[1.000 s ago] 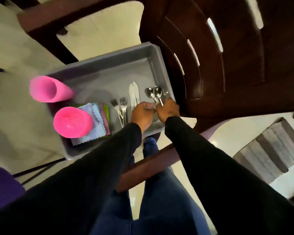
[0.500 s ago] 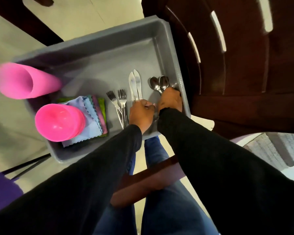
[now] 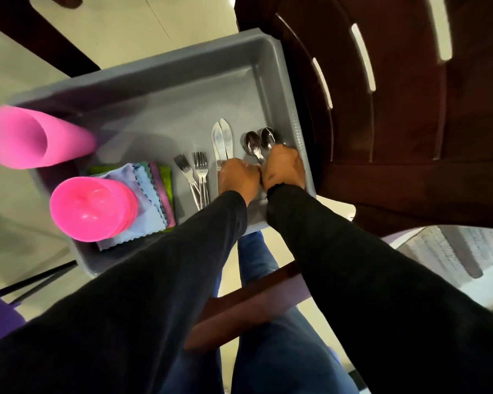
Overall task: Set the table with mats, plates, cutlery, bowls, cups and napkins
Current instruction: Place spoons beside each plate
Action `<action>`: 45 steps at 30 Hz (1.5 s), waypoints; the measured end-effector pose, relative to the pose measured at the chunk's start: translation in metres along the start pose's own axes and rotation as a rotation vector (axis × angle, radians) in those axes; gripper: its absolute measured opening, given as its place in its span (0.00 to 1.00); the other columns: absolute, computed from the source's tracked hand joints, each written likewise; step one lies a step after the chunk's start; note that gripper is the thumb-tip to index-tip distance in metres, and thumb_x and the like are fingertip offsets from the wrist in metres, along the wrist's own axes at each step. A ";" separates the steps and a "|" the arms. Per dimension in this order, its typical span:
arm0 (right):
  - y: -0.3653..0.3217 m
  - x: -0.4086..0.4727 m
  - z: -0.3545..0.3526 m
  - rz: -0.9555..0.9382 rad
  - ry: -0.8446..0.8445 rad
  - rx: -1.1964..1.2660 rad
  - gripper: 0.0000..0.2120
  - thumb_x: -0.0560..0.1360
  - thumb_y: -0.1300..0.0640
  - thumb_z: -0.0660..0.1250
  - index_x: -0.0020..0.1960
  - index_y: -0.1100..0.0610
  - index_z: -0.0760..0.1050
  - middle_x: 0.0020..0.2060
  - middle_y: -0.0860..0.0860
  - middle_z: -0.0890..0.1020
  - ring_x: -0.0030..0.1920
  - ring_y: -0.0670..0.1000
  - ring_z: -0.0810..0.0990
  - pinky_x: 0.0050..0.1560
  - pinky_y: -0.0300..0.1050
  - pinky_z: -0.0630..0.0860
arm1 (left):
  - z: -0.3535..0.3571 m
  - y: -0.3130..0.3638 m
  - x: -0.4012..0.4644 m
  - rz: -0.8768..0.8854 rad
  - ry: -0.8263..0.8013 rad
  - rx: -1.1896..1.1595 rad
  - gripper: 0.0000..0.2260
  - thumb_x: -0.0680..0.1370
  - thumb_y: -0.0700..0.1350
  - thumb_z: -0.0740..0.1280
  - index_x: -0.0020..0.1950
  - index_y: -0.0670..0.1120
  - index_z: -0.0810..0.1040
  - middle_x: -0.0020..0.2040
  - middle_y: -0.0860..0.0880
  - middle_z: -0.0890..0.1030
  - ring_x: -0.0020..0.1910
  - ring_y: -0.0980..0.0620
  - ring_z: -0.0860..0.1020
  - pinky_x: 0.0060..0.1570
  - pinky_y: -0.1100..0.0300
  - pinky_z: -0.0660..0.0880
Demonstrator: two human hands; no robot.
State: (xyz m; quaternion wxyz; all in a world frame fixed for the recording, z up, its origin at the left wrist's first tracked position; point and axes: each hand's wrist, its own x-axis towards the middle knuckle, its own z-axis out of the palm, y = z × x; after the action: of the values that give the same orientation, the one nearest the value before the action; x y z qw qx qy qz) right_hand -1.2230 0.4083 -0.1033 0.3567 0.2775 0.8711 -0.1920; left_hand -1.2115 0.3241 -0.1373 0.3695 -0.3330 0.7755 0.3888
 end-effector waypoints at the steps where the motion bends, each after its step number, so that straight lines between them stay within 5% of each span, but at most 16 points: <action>1: 0.001 -0.002 -0.001 -0.005 0.014 -0.007 0.09 0.80 0.61 0.65 0.59 0.62 0.78 0.56 0.59 0.82 0.56 0.58 0.82 0.54 0.48 0.77 | 0.002 0.001 -0.001 -0.010 0.013 0.016 0.11 0.80 0.45 0.68 0.38 0.45 0.76 0.38 0.44 0.82 0.39 0.45 0.82 0.44 0.47 0.84; 5: 0.007 -0.008 -0.004 -0.011 0.042 -0.026 0.09 0.80 0.60 0.63 0.58 0.61 0.78 0.55 0.58 0.83 0.55 0.58 0.82 0.52 0.48 0.77 | 0.009 0.007 0.000 -0.030 0.039 0.050 0.11 0.80 0.46 0.70 0.40 0.43 0.75 0.39 0.46 0.81 0.42 0.47 0.81 0.49 0.50 0.82; 9: 0.012 -0.012 -0.005 -0.019 0.068 -0.025 0.10 0.80 0.55 0.65 0.59 0.59 0.77 0.53 0.57 0.83 0.53 0.57 0.83 0.51 0.48 0.78 | 0.011 0.012 -0.001 0.040 0.039 0.242 0.11 0.83 0.42 0.62 0.60 0.36 0.77 0.57 0.37 0.81 0.59 0.38 0.79 0.59 0.50 0.75; 12: 0.014 -0.008 -0.005 -0.022 0.061 -0.033 0.12 0.79 0.51 0.66 0.59 0.57 0.77 0.54 0.55 0.82 0.55 0.57 0.82 0.51 0.49 0.77 | 0.017 0.014 0.005 0.007 0.040 0.273 0.16 0.84 0.41 0.61 0.69 0.35 0.72 0.64 0.37 0.78 0.64 0.41 0.77 0.61 0.54 0.74; 17: 0.018 -0.003 -0.009 -0.002 0.063 -0.028 0.13 0.79 0.51 0.66 0.60 0.57 0.76 0.55 0.55 0.82 0.56 0.57 0.81 0.52 0.49 0.75 | 0.021 0.022 0.004 0.021 0.046 0.217 0.08 0.82 0.39 0.65 0.58 0.37 0.78 0.56 0.40 0.81 0.55 0.43 0.80 0.53 0.54 0.77; 23: 0.016 -0.005 -0.002 -0.118 0.153 -0.113 0.15 0.81 0.50 0.60 0.62 0.59 0.73 0.50 0.54 0.83 0.52 0.56 0.83 0.44 0.45 0.72 | 0.019 0.023 0.009 -0.044 0.088 0.061 0.10 0.84 0.37 0.58 0.58 0.38 0.78 0.48 0.44 0.77 0.47 0.48 0.76 0.47 0.60 0.73; 25: 0.016 -0.005 0.001 -0.135 0.128 -0.073 0.17 0.82 0.53 0.57 0.66 0.61 0.68 0.53 0.56 0.82 0.53 0.57 0.83 0.47 0.48 0.76 | 0.018 0.018 0.009 -0.003 0.060 0.085 0.11 0.84 0.38 0.56 0.51 0.41 0.78 0.43 0.46 0.76 0.42 0.50 0.74 0.44 0.60 0.76; 28: 0.016 -0.003 0.012 -0.082 0.069 0.078 0.16 0.83 0.56 0.57 0.68 0.60 0.62 0.53 0.59 0.81 0.52 0.59 0.82 0.51 0.52 0.79 | 0.018 0.009 0.010 0.113 0.012 0.082 0.08 0.80 0.38 0.63 0.43 0.44 0.79 0.39 0.48 0.75 0.42 0.47 0.72 0.47 0.48 0.75; 30: 0.017 0.001 0.018 -0.022 0.058 0.135 0.15 0.82 0.56 0.57 0.66 0.60 0.60 0.53 0.60 0.81 0.52 0.61 0.82 0.52 0.55 0.79 | 0.015 0.006 0.006 0.143 0.024 0.006 0.13 0.77 0.36 0.66 0.35 0.48 0.72 0.35 0.49 0.74 0.38 0.49 0.72 0.41 0.52 0.73; 34: 0.015 0.009 0.023 0.037 0.006 0.116 0.16 0.82 0.58 0.57 0.67 0.63 0.61 0.58 0.62 0.80 0.57 0.62 0.81 0.55 0.54 0.76 | 0.007 0.002 -0.005 0.237 -0.014 0.045 0.05 0.81 0.37 0.59 0.46 0.44 0.69 0.35 0.50 0.70 0.31 0.55 0.68 0.27 0.68 0.66; 37: 0.011 0.013 0.027 0.070 -0.022 0.082 0.14 0.82 0.60 0.57 0.65 0.65 0.66 0.59 0.63 0.79 0.59 0.63 0.80 0.58 0.55 0.76 | 0.002 0.001 -0.011 0.298 -0.051 0.081 0.02 0.83 0.34 0.56 0.54 0.40 0.64 0.35 0.51 0.67 0.30 0.56 0.67 0.26 0.69 0.68; 45: 0.009 0.028 0.027 0.061 -0.063 0.028 0.15 0.84 0.61 0.54 0.66 0.65 0.71 0.62 0.63 0.78 0.62 0.63 0.78 0.61 0.54 0.74 | 0.000 0.000 -0.012 0.412 -0.067 0.095 0.06 0.82 0.33 0.56 0.57 0.39 0.61 0.34 0.51 0.69 0.30 0.56 0.68 0.26 0.67 0.67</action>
State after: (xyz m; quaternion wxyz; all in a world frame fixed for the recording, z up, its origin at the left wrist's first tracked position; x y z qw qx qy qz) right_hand -1.2200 0.4102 -0.1429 0.3858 0.3028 0.8478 -0.2017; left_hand -1.2052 0.3267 -0.1273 0.3230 -0.1364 0.8319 0.4300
